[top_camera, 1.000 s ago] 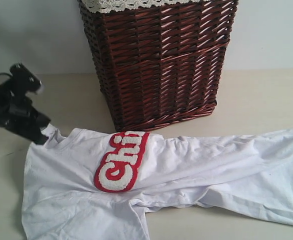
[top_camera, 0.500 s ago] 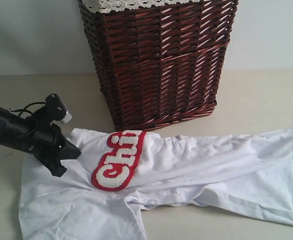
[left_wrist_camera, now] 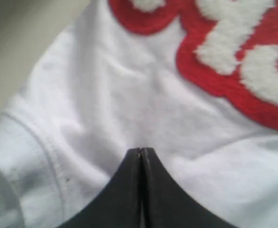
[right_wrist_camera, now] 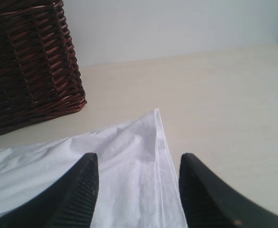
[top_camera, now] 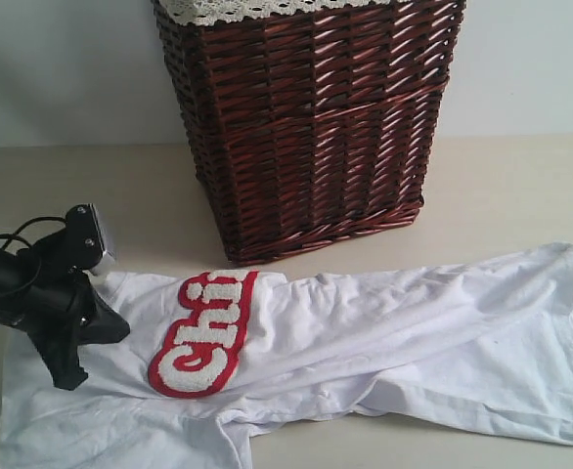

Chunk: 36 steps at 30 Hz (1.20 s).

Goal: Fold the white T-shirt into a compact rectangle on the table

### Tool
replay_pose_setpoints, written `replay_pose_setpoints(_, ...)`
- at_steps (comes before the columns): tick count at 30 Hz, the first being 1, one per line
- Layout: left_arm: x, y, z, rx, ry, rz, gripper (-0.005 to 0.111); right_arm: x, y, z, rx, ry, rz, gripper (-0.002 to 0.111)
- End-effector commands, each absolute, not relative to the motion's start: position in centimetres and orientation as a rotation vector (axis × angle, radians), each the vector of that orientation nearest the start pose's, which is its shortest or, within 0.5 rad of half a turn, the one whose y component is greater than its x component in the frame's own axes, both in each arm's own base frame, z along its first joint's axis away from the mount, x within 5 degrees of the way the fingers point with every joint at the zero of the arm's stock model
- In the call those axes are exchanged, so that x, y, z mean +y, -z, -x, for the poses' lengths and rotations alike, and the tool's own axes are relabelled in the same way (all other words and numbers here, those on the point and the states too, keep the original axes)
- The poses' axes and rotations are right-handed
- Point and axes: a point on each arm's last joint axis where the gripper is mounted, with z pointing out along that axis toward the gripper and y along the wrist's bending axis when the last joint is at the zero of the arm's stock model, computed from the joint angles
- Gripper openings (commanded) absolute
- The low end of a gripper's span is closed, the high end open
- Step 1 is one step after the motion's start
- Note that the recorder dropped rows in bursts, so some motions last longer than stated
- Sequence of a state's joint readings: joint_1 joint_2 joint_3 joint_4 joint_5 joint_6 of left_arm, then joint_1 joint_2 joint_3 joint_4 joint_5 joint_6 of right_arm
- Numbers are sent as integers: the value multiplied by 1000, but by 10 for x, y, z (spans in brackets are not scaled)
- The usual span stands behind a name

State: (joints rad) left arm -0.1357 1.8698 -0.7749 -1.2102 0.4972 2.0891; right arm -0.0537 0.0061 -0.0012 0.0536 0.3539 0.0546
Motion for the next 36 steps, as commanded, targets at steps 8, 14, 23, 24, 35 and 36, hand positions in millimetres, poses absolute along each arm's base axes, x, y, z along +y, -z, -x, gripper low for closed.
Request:
replay_pose_setpoints(8,-95,-194,-262,1949,600,-1521,0,-1,-182,-53,1827,-49,-136,51)
replay_pose_setpoints(14,-87,-174,-190,1686,939,-2058,0,-2,-182,-53,1828,-47,-134,51)
replay_pose_setpoints(23,-112,-143,-157,1629,688,-2271,0,-1,-182,-53,1827,-49,-136,51)
replay_pose_setpoints(24,-116,-144,-155,1608,679,-2279,0,-1,-182,-53,1827,-49,-136,51)
replay_pose_setpoints(35,-128,-140,-149,1566,695,-2318,38,-2,-182,-53,1828,-46,-134,51)
replay_pose_setpoints(36,-128,-140,-148,1563,714,-2325,43,-2,-182,-53,1828,-46,-134,51)
